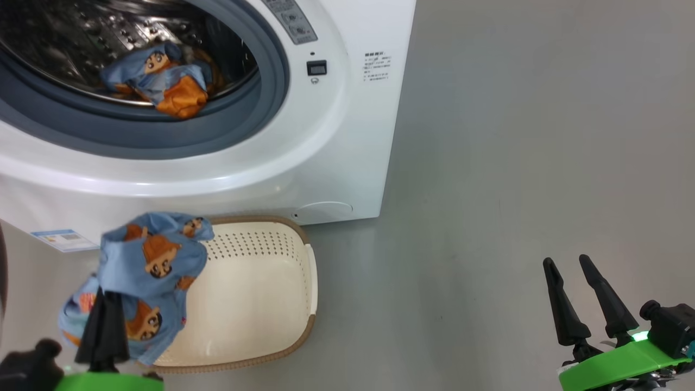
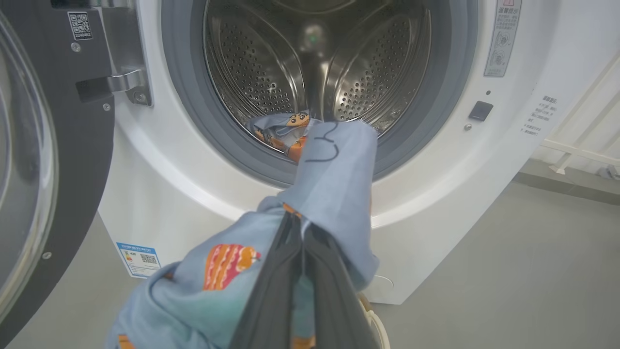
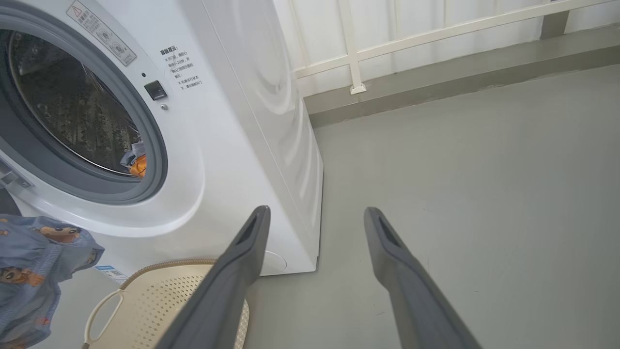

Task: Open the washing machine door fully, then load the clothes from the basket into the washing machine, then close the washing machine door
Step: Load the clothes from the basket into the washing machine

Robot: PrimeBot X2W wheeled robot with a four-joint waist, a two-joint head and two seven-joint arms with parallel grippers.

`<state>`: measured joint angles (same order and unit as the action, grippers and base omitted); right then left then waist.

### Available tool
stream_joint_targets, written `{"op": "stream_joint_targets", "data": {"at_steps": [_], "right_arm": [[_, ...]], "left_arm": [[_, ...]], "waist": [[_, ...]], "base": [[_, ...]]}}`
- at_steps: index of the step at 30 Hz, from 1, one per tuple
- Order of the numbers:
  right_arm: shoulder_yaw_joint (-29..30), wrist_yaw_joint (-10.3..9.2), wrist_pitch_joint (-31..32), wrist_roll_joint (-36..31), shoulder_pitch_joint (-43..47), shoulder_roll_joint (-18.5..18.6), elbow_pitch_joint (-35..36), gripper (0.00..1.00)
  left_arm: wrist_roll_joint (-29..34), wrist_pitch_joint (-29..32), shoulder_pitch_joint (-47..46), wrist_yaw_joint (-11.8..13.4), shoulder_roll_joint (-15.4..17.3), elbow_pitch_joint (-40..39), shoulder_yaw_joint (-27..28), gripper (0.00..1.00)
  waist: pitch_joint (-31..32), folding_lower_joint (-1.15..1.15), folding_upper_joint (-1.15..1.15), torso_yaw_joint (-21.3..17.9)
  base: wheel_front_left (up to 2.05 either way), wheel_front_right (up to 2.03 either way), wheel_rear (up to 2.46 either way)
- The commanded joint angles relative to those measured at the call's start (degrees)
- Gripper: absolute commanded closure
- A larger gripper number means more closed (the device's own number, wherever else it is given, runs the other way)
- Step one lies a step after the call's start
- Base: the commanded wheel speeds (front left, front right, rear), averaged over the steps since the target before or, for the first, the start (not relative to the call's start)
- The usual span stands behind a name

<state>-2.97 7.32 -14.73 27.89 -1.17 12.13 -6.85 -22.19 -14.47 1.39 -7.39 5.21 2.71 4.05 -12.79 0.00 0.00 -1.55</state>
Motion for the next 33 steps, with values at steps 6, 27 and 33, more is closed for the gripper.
{"op": "stream_joint_targets", "data": {"at_steps": [6,27,33], "right_arm": [[-1.5,0.17,-0.3,-0.3,-2.3,0.0,1.8,0.00],[-4.0,0.17,-0.3,-0.4,-8.9,-2.6,2.3,0.00],[-4.4,0.17,-0.3,-0.3,-10.2,-3.3,2.3,0.00]], "left_arm": [[-1.5,-0.5,-9.2,-0.1,1.4,-1.0,2.7,1.00],[-2.9,-0.5,-49.7,-0.1,11.5,27.7,1.3,1.00],[-2.8,-0.5,-58.0,-0.1,13.5,37.0,-0.3,1.00]], "waist": [[-3.4,0.00,0.00,-0.9],[-14.2,0.00,0.00,-6.4],[-16.6,0.00,0.00,-8.2]], "base": [[0.00,0.00,0.00],[0.00,0.00,0.00],[0.00,0.00,0.00]]}}
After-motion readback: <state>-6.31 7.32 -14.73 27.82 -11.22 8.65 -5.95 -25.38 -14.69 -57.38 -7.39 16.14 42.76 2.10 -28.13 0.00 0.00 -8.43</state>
